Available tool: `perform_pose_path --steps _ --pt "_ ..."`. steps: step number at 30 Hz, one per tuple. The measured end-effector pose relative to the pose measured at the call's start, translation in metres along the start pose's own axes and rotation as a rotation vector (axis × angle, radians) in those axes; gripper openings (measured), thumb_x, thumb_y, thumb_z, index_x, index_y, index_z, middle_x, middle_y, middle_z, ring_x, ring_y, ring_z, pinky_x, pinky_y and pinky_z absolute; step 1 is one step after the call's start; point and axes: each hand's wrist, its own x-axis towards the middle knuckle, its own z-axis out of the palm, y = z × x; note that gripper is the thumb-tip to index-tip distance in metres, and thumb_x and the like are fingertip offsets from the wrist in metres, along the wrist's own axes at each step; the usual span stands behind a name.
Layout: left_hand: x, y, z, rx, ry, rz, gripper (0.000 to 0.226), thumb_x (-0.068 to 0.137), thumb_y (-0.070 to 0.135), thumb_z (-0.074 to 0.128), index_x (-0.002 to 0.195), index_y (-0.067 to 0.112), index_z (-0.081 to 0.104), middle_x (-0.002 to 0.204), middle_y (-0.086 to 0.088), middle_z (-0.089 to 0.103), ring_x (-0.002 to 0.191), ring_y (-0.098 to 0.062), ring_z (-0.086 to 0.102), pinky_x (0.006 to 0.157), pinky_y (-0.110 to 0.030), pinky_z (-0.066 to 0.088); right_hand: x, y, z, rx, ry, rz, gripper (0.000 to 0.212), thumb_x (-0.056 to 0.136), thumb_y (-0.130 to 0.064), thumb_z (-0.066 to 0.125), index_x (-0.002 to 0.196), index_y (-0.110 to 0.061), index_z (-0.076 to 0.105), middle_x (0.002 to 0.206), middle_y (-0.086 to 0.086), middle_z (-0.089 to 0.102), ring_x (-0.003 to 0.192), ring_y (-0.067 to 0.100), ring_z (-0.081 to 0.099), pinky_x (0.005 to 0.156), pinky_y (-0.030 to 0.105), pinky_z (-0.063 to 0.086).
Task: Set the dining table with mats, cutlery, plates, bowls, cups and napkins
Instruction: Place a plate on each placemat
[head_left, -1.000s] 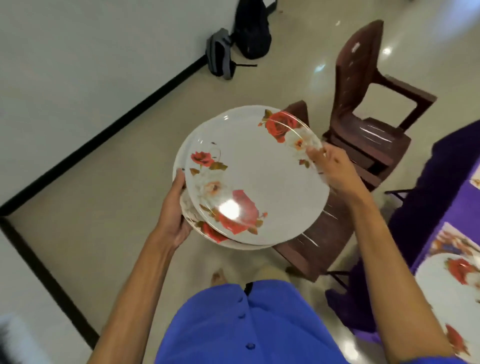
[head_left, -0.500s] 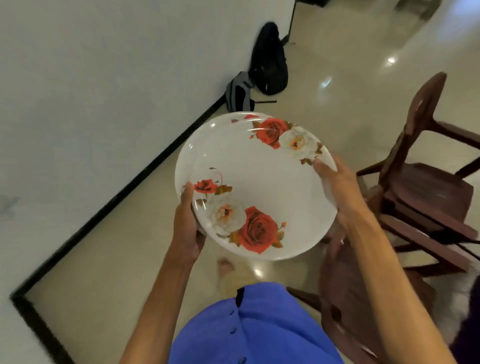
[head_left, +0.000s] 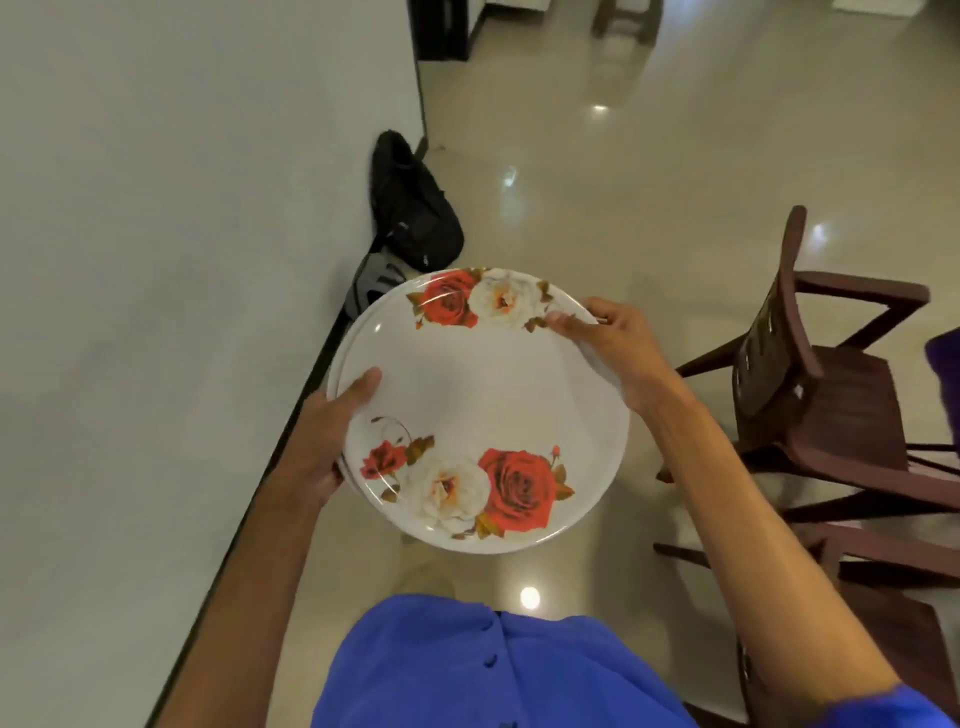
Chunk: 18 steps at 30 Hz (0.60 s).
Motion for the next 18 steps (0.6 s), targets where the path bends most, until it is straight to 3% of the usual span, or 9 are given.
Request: perform_pose_path --steps 1,3,4,6,10,13,15,16,18 --pt "-0.003 -0.006 0.005 -0.061 0.033 -0.009 0.036 0.098 0.028 0.069 0.129 0.01 0.069 0.113 -0.013 0.079 0.103 -0.033 0.077 0.073 -0.042 0.065 -0.003 -0.003 -0.003 0.019 0.017 0.032 0.028 0.087 -0.023 0.082 0.111 -0.01 0.076 0.105 0.016 0.078 0.087 0.028 0.075 0.081 0.042 0.06" --pt "0.08 0.037 0.029 -0.116 -0.055 -0.002 0.033 0.1 0.029 0.065 0.128 0.011 0.069 0.114 -0.012 0.079 0.104 -0.031 0.076 0.076 -0.042 0.064 0.053 -0.035 -0.013 0.123 0.147 0.059 0.032 0.086 -0.025 0.081 0.116 -0.015 0.075 0.108 0.013 0.078 0.095 0.034 0.075 0.085 0.048 0.061" --pt "0.078 0.033 0.035 -0.163 -0.001 -0.033 0.034 0.1 0.031 0.065 0.129 0.012 0.068 0.115 -0.011 0.078 0.106 -0.031 0.076 0.079 -0.042 0.063 0.042 -0.034 -0.017 0.131 0.167 0.069 0.035 0.085 -0.027 0.081 0.119 -0.018 0.073 0.11 0.011 0.077 0.098 0.035 0.075 0.085 0.049 0.062" --pt "0.153 0.072 0.081 -0.197 -0.005 -0.062 0.038 0.1 0.033 0.066 0.133 0.015 0.067 0.12 -0.01 0.077 0.112 -0.029 0.074 0.084 -0.04 0.061 0.074 -0.048 -0.033 0.2 0.3 0.091 0.043 0.084 -0.029 0.082 0.123 -0.018 0.067 0.112 0.009 0.077 0.101 0.035 0.075 0.082 0.046 0.06" --pt "0.21 0.113 0.164 -0.243 0.021 0.012 0.037 0.102 0.032 0.064 0.138 0.025 0.063 0.123 0.0 0.076 0.11 -0.019 0.075 0.092 -0.039 0.06 0.095 -0.047 -0.014 0.302 0.361 0.091 0.047 0.088 -0.023 0.078 0.131 -0.022 0.061 0.119 0.007 0.076 0.107 0.033 0.074 0.088 0.053 0.06" --pt "0.277 0.141 0.244 -0.196 -0.113 0.04 0.037 0.104 0.033 0.062 0.14 0.027 0.06 0.125 0.003 0.076 0.114 -0.017 0.073 0.096 -0.039 0.058 0.171 -0.055 -0.025 0.372 0.558 -0.033 0.052 0.092 -0.01 0.074 0.138 -0.022 0.053 0.124 0.007 0.073 0.111 0.029 0.073 0.086 0.05 0.061" --pt "0.352 0.154 0.313 -0.129 -0.254 0.023 0.037 0.104 0.028 0.062 0.14 0.024 0.06 0.128 0.001 0.074 0.116 -0.018 0.072 0.096 -0.037 0.058 0.251 -0.052 -0.07 0.473 0.723 -0.082 0.059 0.093 -0.002 0.072 0.144 -0.019 0.047 0.128 0.01 0.071 0.115 0.03 0.071 0.09 0.049 0.06" --pt "0.352 0.163 0.314 -0.131 -0.27 0.02 0.036 0.104 0.024 0.062 0.14 0.023 0.06 0.13 -0.001 0.074 0.117 -0.019 0.072 0.096 -0.037 0.059 0.256 -0.06 -0.077 0.497 0.725 -0.084 0.059 0.092 0.001 0.071 0.144 -0.018 0.048 0.128 0.011 0.071 0.115 0.031 0.071 0.091 0.048 0.06" --pt "0.428 0.186 0.389 -0.059 -0.431 -0.005 0.037 0.103 0.017 0.062 0.14 0.018 0.06 0.132 -0.004 0.073 0.12 -0.022 0.07 0.098 -0.038 0.059 0.322 -0.069 -0.149 0.552 0.815 -0.059 0.055 0.09 0.004 0.07 0.139 -0.017 0.055 0.125 0.012 0.072 0.113 0.033 0.071 0.09 0.047 0.06"
